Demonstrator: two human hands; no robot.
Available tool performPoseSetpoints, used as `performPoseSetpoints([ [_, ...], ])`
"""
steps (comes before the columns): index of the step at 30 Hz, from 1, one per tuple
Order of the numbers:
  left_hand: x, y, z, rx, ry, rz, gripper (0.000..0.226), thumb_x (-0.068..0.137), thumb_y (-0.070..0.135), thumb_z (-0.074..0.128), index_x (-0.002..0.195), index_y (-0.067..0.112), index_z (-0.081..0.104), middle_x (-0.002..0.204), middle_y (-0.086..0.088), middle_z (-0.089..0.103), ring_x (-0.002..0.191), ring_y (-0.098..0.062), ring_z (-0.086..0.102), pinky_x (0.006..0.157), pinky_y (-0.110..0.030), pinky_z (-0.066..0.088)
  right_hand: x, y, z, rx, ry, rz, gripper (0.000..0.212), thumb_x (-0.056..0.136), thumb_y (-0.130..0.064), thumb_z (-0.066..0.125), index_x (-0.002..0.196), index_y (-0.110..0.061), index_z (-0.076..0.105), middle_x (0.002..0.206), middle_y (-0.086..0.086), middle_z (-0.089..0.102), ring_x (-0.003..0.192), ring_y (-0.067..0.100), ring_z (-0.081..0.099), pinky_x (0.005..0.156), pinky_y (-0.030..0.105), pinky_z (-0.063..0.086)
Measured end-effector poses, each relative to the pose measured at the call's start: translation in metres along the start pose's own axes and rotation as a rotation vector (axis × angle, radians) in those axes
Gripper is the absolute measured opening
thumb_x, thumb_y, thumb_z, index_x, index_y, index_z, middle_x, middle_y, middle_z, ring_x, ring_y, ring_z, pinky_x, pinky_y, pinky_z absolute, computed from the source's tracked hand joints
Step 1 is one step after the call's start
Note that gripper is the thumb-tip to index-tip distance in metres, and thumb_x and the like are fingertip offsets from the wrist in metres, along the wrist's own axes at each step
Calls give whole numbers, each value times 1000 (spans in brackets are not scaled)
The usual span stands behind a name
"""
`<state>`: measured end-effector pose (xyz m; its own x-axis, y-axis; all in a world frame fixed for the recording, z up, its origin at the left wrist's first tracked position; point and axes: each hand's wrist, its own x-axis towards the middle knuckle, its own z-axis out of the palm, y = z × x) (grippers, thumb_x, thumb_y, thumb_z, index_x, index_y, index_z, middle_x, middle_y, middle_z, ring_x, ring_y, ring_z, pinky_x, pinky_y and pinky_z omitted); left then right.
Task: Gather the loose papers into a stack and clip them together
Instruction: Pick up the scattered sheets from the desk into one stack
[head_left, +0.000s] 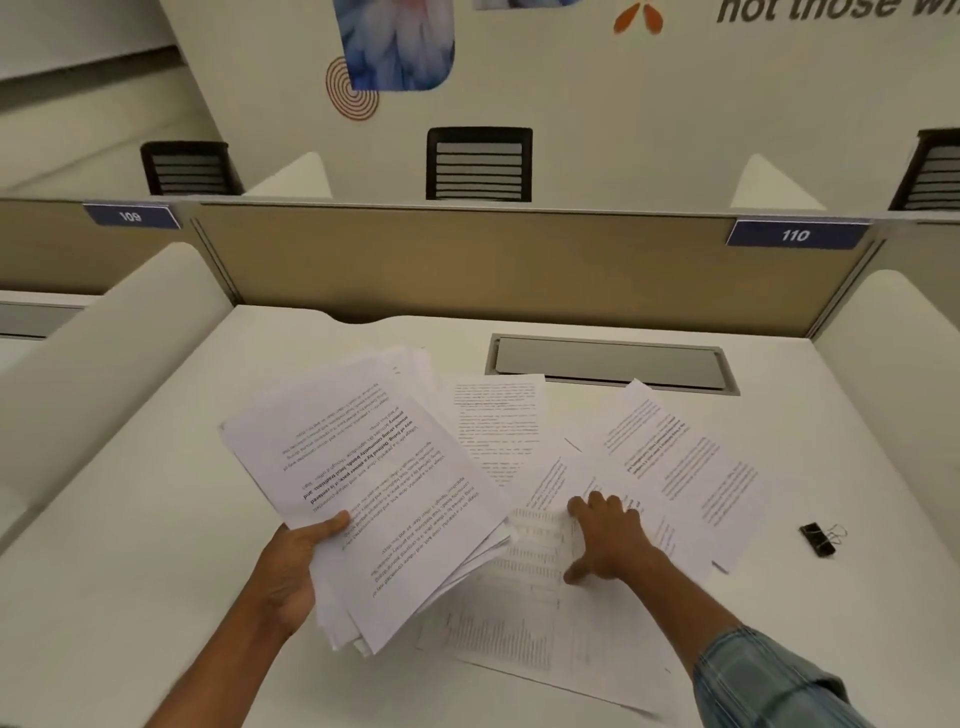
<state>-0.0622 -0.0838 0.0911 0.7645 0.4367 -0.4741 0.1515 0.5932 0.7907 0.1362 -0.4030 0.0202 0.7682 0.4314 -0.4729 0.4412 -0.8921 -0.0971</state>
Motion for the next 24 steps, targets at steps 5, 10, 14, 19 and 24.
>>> performPoseSetpoints([
  [5, 5, 6, 1, -6, 18, 2, 44, 92, -8, 59, 124, 19, 70, 126, -12, 75, 116, -37, 69, 87, -52, 61, 3, 2, -3, 118, -38, 41, 100, 62, -61, 85, 142, -25, 39, 141, 3, 49, 131, 26, 44, 111, 45, 38],
  [10, 10, 10, -3, -5, 24, -6, 51, 89, -8, 61, 134, 16, 64, 129, -14, 72, 117, -38, 68, 84, -48, 63, -3, 2, -8, 209, -51, 82, 86, 73, -48, 83, 145, -20, 44, 144, 2, 50, 130, 22, 50, 105, 35, 46],
  [14, 13, 10, -7, -9, 8, -39, 52, 89, -9, 61, 135, 15, 63, 127, -15, 73, 115, -41, 68, 77, -48, 65, -12, 12, -11, 380, -17, 89, 47, 88, -32, 73, 132, -20, 62, 133, 0, 63, 123, 23, 61, 97, 29, 50],
  [19, 12, 4, -7, -21, -14, -111, 52, 87, -8, 64, 135, 11, 63, 127, -17, 73, 116, -41, 68, 88, -52, 61, -37, 37, -26, 782, 77, 35, 14, 93, -24, 67, 90, -19, 80, 88, 3, 78, 86, 27, 76, 71, 34, 59],
  [24, 9, -6, 0, -21, -68, -174, 50, 85, -7, 65, 132, 8, 66, 129, -18, 72, 121, -41, 65, 113, -59, 41, -64, 22, -39, 1233, 129, -9, 18, 98, -21, 65, 110, -17, 79, 103, 1, 82, 91, 24, 80, 86, 45, 64],
])
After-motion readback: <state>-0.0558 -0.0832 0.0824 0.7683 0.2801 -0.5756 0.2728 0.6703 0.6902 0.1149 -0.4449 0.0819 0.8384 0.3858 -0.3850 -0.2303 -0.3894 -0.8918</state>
